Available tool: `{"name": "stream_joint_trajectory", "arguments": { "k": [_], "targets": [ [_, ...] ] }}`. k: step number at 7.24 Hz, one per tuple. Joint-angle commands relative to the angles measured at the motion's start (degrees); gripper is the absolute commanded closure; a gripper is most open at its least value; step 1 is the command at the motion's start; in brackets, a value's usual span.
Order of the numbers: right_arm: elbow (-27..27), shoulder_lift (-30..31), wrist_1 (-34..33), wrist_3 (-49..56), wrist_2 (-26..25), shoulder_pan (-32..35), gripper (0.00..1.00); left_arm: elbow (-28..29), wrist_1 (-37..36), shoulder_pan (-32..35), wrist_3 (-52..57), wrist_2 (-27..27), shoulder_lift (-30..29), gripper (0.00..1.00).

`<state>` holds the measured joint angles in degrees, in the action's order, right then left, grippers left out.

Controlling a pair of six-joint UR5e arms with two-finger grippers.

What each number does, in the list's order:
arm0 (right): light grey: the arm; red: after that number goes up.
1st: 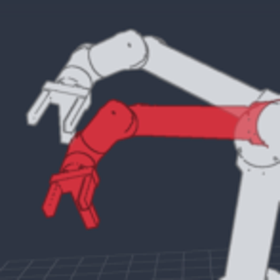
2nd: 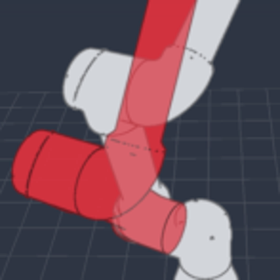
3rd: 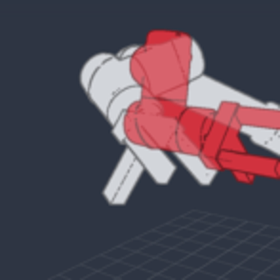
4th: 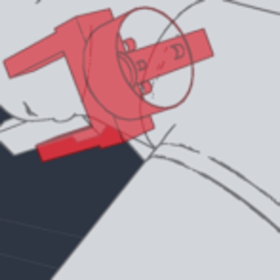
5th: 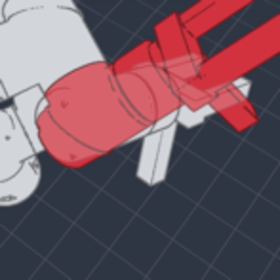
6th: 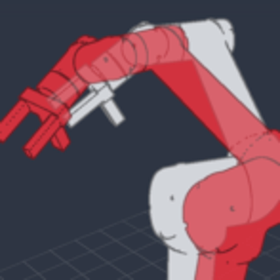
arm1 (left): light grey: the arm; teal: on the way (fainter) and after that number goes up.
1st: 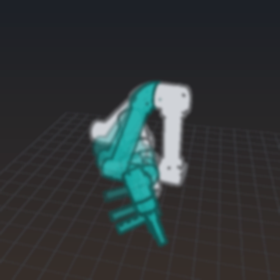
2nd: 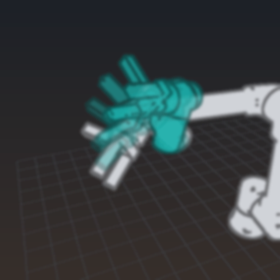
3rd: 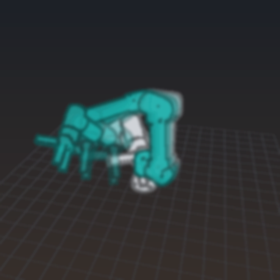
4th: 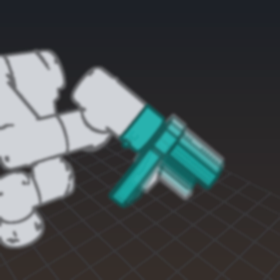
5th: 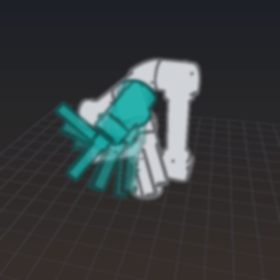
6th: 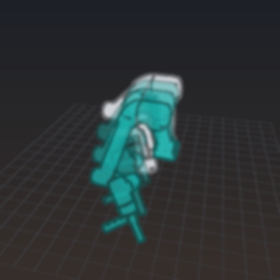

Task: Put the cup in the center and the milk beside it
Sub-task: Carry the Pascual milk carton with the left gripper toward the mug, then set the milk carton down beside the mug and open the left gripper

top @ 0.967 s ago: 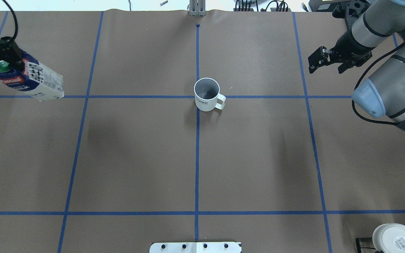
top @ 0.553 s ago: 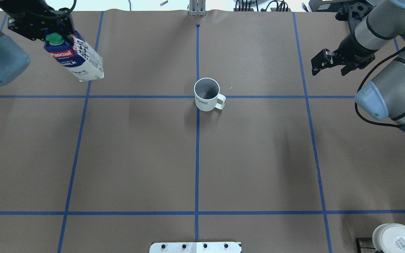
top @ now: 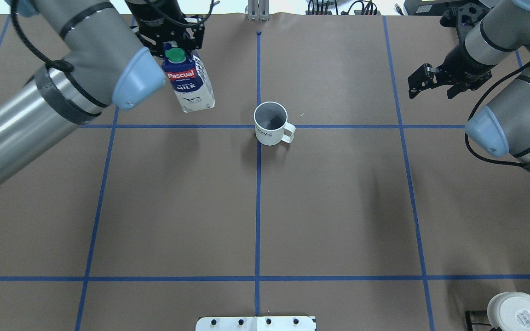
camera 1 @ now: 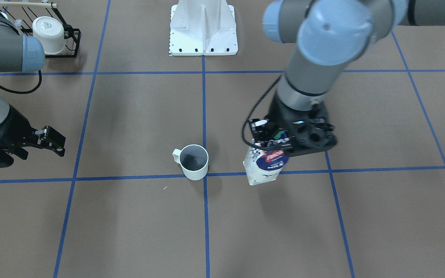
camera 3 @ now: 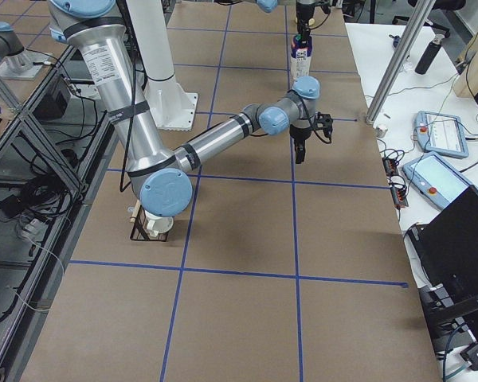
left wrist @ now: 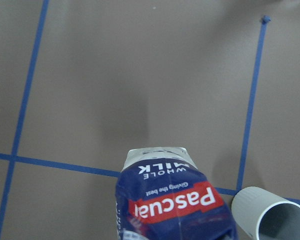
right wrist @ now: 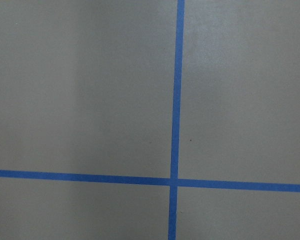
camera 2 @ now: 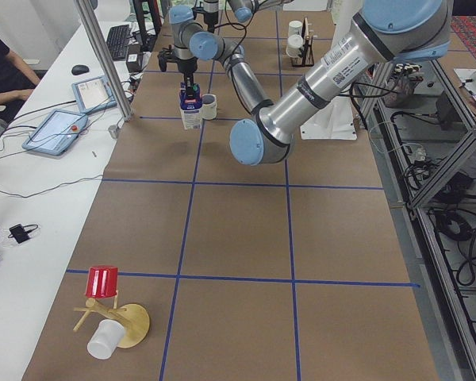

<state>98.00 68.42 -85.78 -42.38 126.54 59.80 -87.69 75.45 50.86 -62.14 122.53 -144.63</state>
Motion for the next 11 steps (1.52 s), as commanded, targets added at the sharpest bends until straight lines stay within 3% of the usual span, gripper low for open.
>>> {"name": "stream_joint_trajectory", "arguments": {
  "k": [1,3,8,10,11],
  "targets": [
    [-0.09,0.23,0.00,-0.07,-0.07,-0.03,0.00,3.05,0.57,-5.32,-4.48,-3.34,-3.38,1.00],
    [-0.09,0.23,0.00,-0.07,0.02,-0.03,0.00,7.50,7.91,-7.36,-7.20,-5.72,-3.21,1.00],
    [0.00,0.05,0.00,-0.16,0.11,0.05,0.00,7.62,8.31,-8.85,-6.42,-5.81,-1.62,1.00],
    [0.00,0.05,0.00,-0.07,0.81,0.32,0.00,6.49,8.31,-8.85,-6.51,-5.72,-1.54,0.02],
    [-0.09,0.05,0.00,0.10,2.12,0.93,0.00,3.17,8.31,-8.76,-6.42,-5.64,-0.84,0.01]
  ]
}}
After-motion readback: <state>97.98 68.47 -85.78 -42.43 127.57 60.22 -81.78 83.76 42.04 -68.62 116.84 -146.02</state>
